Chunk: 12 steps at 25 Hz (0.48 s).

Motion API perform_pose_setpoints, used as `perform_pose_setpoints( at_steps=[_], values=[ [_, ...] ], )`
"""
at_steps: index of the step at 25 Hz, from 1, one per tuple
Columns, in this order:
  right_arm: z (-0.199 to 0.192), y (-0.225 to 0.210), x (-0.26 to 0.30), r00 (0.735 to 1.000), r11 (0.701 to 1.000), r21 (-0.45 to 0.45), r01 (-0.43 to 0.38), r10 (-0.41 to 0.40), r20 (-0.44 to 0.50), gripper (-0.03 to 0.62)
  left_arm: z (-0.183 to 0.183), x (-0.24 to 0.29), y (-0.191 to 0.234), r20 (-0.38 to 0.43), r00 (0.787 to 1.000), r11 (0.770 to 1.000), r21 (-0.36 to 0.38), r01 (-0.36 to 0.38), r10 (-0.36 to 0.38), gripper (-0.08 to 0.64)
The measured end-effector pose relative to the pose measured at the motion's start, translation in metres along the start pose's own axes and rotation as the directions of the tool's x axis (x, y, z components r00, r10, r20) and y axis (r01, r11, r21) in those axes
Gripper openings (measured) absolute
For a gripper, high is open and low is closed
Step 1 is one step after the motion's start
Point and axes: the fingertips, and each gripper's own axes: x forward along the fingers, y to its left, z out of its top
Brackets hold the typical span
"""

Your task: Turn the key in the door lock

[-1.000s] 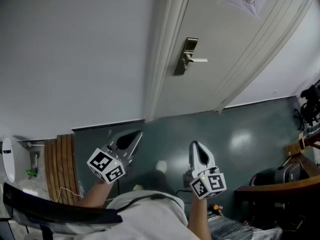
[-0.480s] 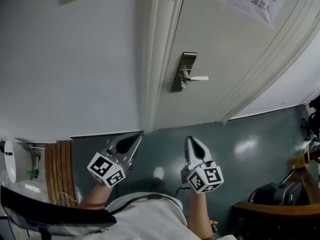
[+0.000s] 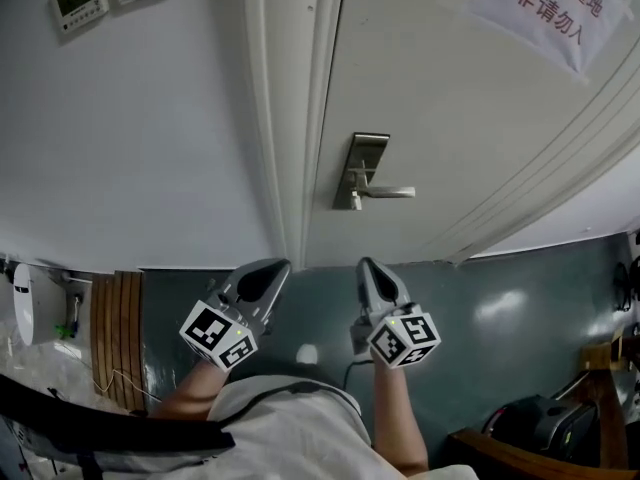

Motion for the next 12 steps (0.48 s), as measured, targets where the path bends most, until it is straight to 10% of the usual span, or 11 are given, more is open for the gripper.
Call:
perform_pose_setpoints(
  at_steps=[12],
  values=[
    [-0.005, -0.032, 0.038, 1.000, 0.995, 0.100, -0.027, 0.029, -0.012, 0.009, -0.009, 0.024, 0.019, -0.014, 0.999, 0.999, -0.001, -0.045, 0.045, 0.006]
  ],
)
